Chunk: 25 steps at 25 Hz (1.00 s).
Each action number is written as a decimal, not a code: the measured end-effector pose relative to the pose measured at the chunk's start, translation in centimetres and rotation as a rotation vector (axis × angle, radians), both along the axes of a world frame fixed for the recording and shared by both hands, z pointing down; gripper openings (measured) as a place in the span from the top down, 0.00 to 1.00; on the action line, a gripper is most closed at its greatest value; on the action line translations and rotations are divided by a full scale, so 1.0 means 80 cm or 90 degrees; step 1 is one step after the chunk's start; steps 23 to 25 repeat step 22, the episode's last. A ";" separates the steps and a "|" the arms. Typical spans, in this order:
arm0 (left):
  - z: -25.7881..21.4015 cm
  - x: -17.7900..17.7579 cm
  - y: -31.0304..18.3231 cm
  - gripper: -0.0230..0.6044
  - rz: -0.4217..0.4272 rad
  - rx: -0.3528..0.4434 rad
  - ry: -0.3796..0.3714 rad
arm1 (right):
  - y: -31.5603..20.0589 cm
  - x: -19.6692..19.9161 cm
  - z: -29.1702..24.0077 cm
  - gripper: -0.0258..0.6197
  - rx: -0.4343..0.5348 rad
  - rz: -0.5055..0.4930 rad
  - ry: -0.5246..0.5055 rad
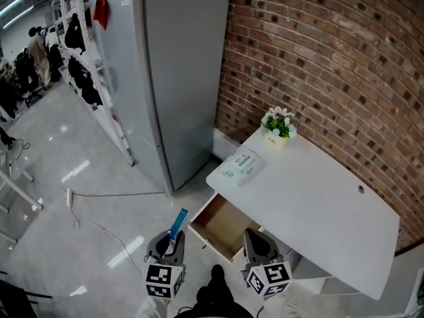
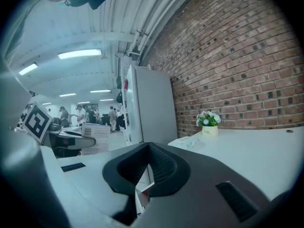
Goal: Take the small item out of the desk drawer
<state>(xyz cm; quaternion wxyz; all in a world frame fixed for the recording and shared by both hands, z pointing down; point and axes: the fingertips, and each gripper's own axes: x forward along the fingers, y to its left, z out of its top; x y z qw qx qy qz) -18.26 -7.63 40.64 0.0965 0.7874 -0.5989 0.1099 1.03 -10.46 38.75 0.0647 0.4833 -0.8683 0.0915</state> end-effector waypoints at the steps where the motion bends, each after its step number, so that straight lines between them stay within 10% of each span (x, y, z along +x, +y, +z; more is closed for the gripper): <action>1: -0.003 -0.001 0.001 0.84 -0.002 0.004 0.002 | 0.000 0.000 -0.003 0.92 0.005 -0.001 0.000; 25: -0.023 -0.030 0.036 0.84 -0.027 0.024 0.017 | 0.033 -0.015 -0.020 0.92 0.013 -0.006 0.005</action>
